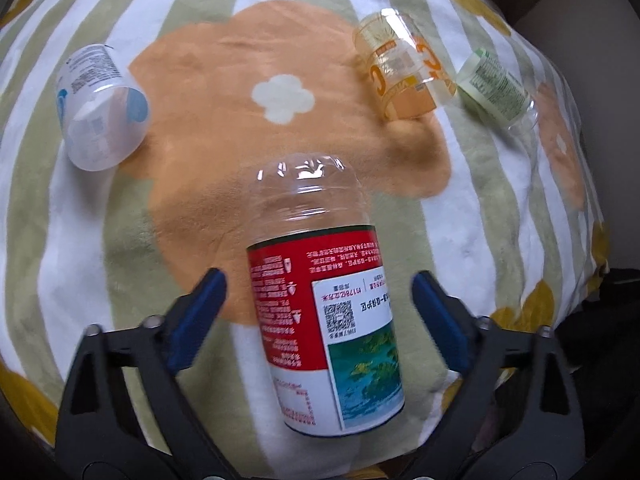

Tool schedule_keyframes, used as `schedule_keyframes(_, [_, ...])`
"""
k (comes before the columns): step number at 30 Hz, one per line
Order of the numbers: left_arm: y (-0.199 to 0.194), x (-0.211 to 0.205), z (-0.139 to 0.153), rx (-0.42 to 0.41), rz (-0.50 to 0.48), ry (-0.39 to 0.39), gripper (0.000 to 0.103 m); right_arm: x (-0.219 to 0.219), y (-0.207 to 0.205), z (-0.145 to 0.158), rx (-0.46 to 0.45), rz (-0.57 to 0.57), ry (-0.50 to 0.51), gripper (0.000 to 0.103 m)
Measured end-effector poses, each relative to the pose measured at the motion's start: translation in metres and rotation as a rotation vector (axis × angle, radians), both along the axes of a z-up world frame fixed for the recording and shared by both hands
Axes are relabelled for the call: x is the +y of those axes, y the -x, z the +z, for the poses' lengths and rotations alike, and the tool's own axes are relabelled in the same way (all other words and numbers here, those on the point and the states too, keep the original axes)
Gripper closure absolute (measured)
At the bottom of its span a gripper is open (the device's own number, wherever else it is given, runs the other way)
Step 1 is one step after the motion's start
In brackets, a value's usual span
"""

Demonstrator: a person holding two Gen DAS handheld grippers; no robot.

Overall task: Flip cup upside down
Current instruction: 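Tip the red-labelled bottle upright with the left tool and open it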

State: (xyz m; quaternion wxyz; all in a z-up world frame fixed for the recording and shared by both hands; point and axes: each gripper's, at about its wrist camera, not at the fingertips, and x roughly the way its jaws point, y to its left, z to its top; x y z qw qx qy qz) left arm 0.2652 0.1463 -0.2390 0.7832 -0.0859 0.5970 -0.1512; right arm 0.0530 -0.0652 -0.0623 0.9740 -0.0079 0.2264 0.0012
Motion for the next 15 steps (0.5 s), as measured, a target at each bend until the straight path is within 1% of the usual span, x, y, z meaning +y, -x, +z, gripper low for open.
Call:
schedule_keyframes(3, [0.005,0.004,0.009,-0.011,0.007,0.006,0.008,0.004,-0.001,0.002,0.001,0.012,-0.005,0.000])
schedule_keyframes(7, [0.020,0.013,0.031,-0.073,0.008,-0.003,0.008,0.010,0.000,0.010,-0.014,0.038,-0.009,0.000])
schedule_keyframes(11, [0.045,0.024,0.063,-0.166,0.019,-0.006,0.008,0.015,0.004,0.025,-0.046,0.065,-0.047,0.000])
schedule_keyframes(15, [0.084,0.041,0.105,-0.307,0.033,-0.027,0.008,0.017,0.005,0.042,-0.074,0.071,-0.074,0.000])
